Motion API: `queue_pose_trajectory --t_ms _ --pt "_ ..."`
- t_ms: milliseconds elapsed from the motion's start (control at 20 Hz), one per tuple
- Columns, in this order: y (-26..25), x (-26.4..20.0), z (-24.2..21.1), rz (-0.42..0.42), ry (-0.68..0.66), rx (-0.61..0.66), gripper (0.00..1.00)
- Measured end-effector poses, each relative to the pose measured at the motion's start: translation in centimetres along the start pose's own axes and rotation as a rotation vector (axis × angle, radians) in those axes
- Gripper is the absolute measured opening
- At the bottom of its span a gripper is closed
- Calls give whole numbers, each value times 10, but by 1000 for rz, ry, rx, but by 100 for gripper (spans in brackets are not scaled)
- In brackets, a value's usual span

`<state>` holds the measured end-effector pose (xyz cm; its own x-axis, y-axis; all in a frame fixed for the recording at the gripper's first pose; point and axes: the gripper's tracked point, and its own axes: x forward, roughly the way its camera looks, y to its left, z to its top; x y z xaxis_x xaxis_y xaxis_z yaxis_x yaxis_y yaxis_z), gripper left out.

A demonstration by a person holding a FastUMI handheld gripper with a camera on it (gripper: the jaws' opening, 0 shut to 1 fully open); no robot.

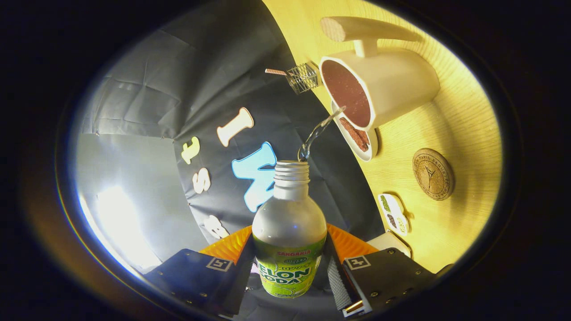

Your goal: Take the bottle from table, then pour the juice into the cup, finally place the bottle on the coaster

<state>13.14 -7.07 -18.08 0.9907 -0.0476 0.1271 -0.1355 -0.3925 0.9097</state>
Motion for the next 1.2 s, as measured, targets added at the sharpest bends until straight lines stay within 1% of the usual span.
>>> queue_pose_trajectory --t_ms 150,400,1200 --pt "3 1 4 14 -11 23 76" --pt "-6 5 10 4 -24 61 76" --pt "-11 2 21 -9 -46 75 77"
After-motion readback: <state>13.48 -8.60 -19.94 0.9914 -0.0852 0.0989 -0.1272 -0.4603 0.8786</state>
